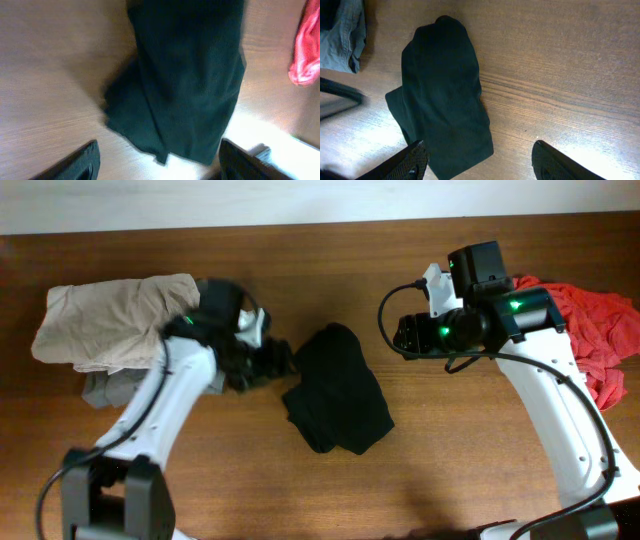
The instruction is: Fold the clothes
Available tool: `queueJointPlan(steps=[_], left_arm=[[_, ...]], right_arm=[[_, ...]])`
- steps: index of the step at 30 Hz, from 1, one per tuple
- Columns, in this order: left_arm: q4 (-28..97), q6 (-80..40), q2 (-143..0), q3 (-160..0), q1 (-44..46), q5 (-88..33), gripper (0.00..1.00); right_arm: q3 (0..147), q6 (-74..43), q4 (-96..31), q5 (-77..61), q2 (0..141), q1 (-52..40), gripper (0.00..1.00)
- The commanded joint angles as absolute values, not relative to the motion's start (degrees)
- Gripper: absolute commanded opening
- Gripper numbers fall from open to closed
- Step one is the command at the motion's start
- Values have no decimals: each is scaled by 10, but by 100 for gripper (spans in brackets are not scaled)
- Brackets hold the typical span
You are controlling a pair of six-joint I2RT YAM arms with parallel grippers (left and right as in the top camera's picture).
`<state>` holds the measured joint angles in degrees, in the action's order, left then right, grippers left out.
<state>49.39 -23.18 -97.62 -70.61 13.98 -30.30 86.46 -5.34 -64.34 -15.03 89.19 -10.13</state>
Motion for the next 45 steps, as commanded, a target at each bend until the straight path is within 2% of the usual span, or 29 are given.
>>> queueJointPlan(steps=[1, 6, 10, 25, 26, 27, 30, 32, 33, 37, 45], left_arm=[[420, -385, -974, -607, 152, -407, 77], [312, -457, -974, -535, 166, -405, 82], [251, -517, -974, -509, 186, -366, 99], [42, -648, -1017, -467, 241, -348, 99], [37, -652, -1025, -467, 243, -350, 96], [30, -653, -1046, -467, 245, -363, 82], [25, -651, -1073, -467, 246, -374, 61], [2, -632, -1087, -467, 246, -397, 40], [-13, -622, -1090, -467, 246, -411, 24], [-112, -540, -1084, -470, 246, -440, 2], [-128, -448, -997, -505, 229, -452, 1]], right_arm=[[873, -46, -648, -145, 884, -97, 71], [873, -33, -661, -145, 884, -97, 69], [873, -32, -663, -145, 884, -97, 66], [873, -32, -665, -145, 884, -97, 64], [873, -34, -665, -145, 884, -97, 63], [873, -34, -665, -147, 884, -97, 62], [873, -34, -667, -147, 884, -97, 61], [873, -34, -667, -147, 884, -97, 60], [873, -34, -668, -147, 884, -97, 59], [873, -34, -669, -147, 884, -97, 58], [873, -34, -671, -147, 884, -97, 58]])
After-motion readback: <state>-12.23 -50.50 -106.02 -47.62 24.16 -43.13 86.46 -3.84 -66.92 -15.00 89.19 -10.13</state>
